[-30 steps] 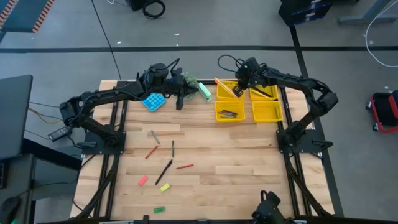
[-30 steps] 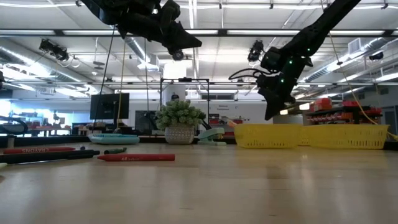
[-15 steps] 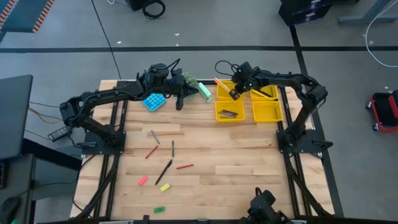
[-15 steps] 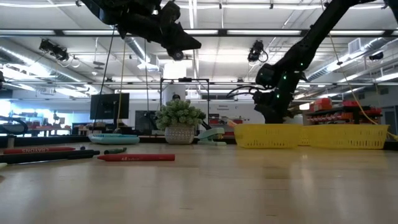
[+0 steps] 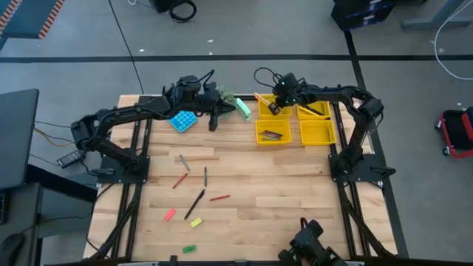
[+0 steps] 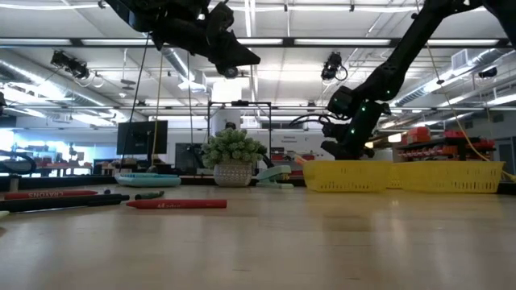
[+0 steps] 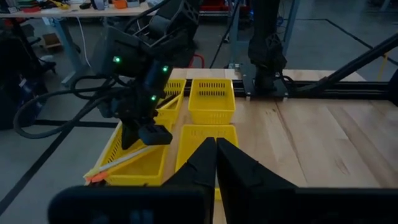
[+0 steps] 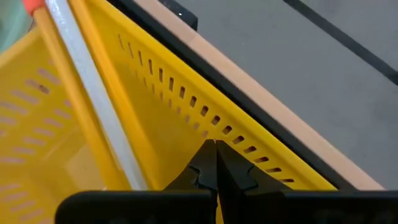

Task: Sort crayons/erasers/pens/pencils in bins
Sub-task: Adjust the top left yellow bin

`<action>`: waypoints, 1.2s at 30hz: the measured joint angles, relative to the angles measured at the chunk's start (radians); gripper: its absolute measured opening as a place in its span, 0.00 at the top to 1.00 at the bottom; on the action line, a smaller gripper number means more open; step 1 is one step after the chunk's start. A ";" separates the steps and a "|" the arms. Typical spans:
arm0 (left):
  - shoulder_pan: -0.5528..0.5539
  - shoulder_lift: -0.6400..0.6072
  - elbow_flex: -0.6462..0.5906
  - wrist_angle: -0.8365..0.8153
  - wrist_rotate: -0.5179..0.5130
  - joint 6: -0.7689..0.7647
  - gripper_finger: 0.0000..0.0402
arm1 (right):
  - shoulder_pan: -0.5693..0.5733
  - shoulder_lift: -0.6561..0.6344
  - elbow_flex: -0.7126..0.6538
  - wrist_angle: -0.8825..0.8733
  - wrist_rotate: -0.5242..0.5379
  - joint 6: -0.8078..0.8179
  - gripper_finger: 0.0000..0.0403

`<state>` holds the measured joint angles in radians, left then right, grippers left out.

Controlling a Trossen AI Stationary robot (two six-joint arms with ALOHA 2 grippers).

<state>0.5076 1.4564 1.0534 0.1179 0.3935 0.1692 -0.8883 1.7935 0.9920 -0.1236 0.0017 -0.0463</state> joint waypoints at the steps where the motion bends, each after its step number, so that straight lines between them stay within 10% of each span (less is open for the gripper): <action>1: 0.000 0.000 0.000 -0.003 0.000 0.000 0.94 | 0.000 0.000 0.000 0.006 0.003 0.001 0.99; 36: 0.000 0.000 0.000 -0.038 0.000 0.010 0.96 | 0.205 -0.126 0.000 -0.007 -0.005 0.159 0.99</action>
<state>0.5076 1.4563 1.0534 0.0799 0.3934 0.1795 -0.6830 1.6672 0.9924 -0.1306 -0.0033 0.1125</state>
